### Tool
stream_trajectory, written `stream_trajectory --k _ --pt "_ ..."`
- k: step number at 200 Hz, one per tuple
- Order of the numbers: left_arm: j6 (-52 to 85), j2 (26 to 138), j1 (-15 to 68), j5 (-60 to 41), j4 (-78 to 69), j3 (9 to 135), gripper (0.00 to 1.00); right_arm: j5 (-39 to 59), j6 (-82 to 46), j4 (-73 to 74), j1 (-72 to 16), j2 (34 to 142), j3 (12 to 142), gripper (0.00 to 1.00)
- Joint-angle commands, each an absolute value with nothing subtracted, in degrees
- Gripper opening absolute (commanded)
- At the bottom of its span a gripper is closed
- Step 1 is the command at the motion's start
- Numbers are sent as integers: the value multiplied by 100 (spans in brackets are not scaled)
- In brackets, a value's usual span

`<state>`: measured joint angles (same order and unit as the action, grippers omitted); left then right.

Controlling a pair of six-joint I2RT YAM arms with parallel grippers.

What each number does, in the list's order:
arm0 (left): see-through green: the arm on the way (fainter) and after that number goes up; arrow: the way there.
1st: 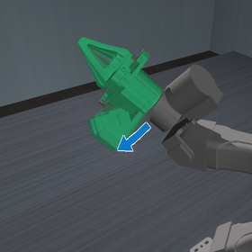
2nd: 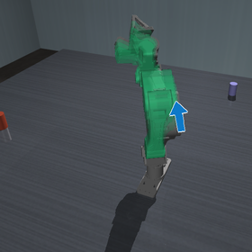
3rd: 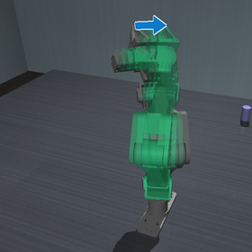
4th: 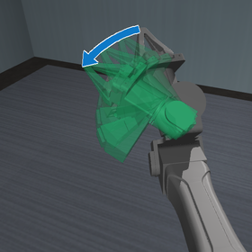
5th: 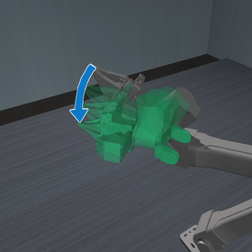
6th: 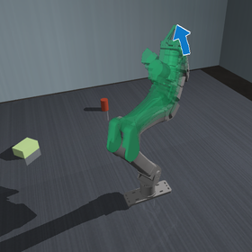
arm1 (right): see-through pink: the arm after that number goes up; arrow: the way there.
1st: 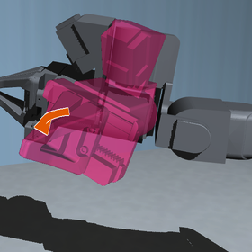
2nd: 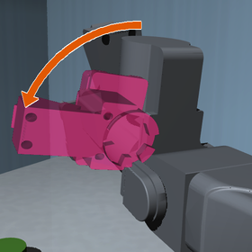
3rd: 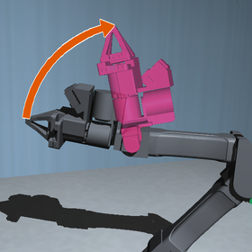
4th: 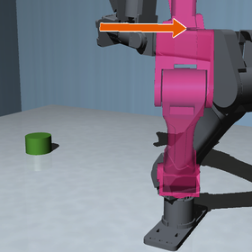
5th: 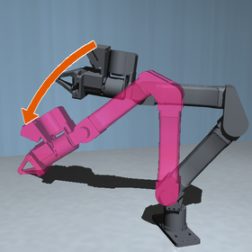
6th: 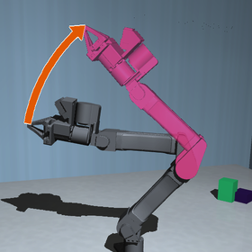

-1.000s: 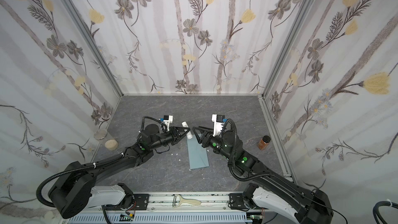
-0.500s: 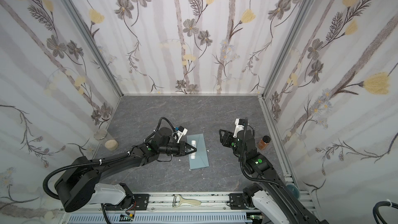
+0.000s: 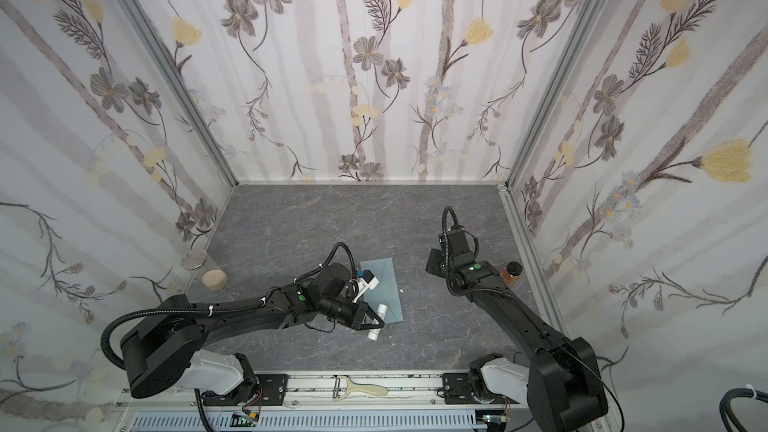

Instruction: Place the letter into the envelope and seal it

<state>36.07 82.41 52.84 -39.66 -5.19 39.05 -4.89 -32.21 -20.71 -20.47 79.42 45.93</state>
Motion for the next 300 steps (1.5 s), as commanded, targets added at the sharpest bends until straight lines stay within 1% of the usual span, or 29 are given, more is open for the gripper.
stream_trajectory --k 1,64,114,203,230,255,300 --pt "3278 8338 5302 -4002 -563 4046 0 -641 -2851 -2301 -1964 8447 4974 58" --pt "3041 8751 5299 -4040 -571 4391 0 -401 -2385 -2364 -1674 9775 5667 58" --pt "3031 9038 5237 -4135 -589 4550 0 -281 -2181 -2419 -1657 10493 6059 54" --pt "3168 9001 5036 -4187 -786 4441 0 -163 -2123 -2426 -1670 10976 6205 49" --pt "3306 8918 4980 -4202 -1012 4302 0 -193 -2127 -2417 -1670 11088 6255 48" --pt "3682 8804 4873 -4344 -1620 4021 0 -218 -2120 -2421 -1670 11187 6318 45" --pt "3696 8688 4785 -4272 -1644 3903 0 -332 -2092 -2452 -1666 11250 6346 41"
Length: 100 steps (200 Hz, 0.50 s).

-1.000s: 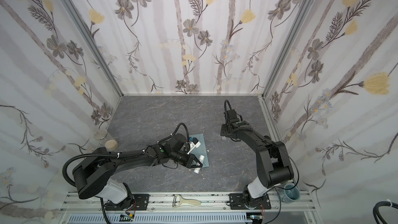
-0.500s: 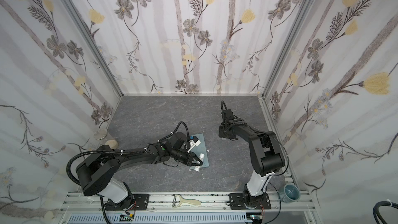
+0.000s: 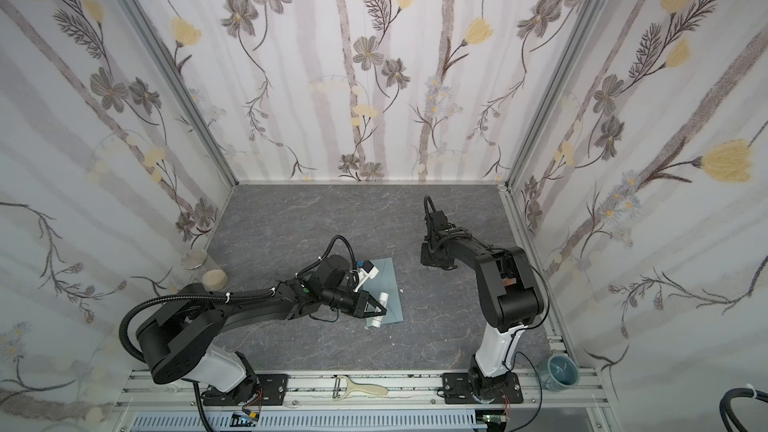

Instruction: Place the letter into the envelope and seal it

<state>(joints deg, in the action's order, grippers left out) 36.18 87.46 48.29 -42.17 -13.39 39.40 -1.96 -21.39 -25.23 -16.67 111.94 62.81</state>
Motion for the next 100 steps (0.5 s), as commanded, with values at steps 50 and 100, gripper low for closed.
stream_trajectory --k 50,100 --pt "3674 8657 4738 -4264 -1644 3885 0 -360 -2091 -2478 -1670 11318 6354 41" --pt "3660 8665 4720 -4228 -1644 3885 0 -343 -2083 -2496 -1670 11338 6372 36"
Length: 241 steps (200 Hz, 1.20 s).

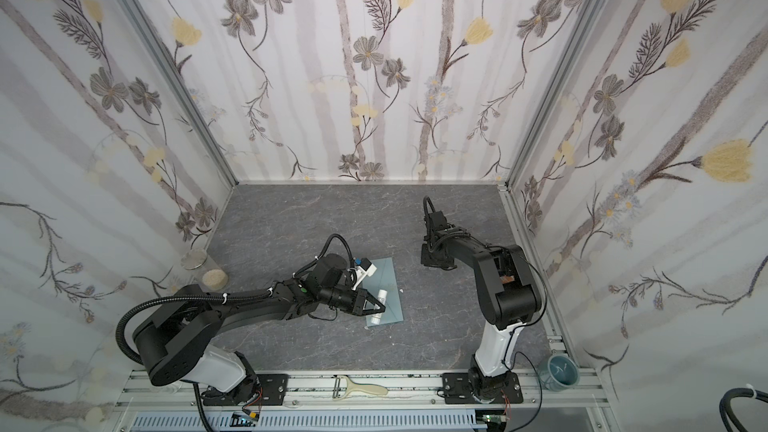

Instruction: Place the letter into the envelope and seal it

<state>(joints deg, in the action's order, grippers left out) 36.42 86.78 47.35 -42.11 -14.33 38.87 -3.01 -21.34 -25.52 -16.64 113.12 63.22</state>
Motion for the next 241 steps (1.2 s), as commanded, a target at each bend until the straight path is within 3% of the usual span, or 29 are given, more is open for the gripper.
stream_trajectory --k 1,241 --pt "3658 8661 4720 -4228 -1644 3885 0 -339 -2083 -2496 -1670 11338 6372 36" --pt "3605 8596 4685 -4122 -1644 3843 0 -272 -2145 -2540 -1670 11273 6267 33"
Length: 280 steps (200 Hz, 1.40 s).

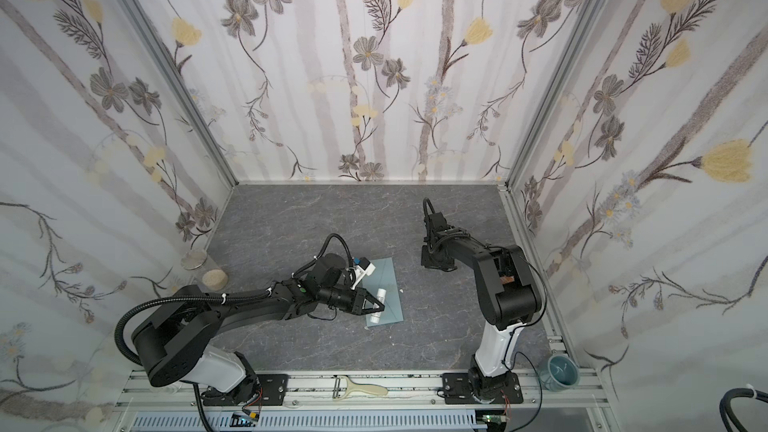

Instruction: Place the letter into the envelope and seal it

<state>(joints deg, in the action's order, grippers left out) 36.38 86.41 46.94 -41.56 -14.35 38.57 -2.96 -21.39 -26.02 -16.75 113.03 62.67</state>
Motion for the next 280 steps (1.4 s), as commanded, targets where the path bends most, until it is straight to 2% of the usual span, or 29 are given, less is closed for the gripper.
stream_trajectory --k 1,81,171,280 --pt "3608 8596 4680 -4122 -1644 3842 0 -272 -2145 -2540 -1675 11275 6267 32" --pt "3680 8725 4677 -3898 -1634 3926 0 -148 -2192 -2520 -1678 11099 6327 29" --pt "4267 9975 4696 -3703 -2111 5000 0 756 -2534 -2496 -1826 10239 6525 29" --pt "4790 10823 4694 -3833 -3022 5735 0 1124 -2999 -2066 -2406 9767 6540 29"
